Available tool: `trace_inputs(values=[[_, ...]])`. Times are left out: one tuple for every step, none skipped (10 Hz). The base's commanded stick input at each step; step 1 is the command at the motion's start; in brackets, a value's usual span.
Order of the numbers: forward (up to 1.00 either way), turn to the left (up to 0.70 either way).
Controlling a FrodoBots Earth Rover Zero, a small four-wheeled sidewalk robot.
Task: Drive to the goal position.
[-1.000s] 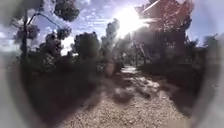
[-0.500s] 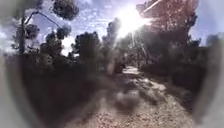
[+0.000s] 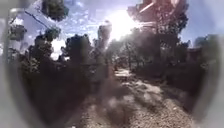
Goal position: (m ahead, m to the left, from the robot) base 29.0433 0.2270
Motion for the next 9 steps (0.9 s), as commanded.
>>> trace_inputs(values=[[0.70,-0.13],[0.70,0.00],[0.70,0.00],[0.70,0.00],[0.70,0.00],[0.70,0.00],[0.70,0.00],[0.70,0.00],[0.70,0.00]])
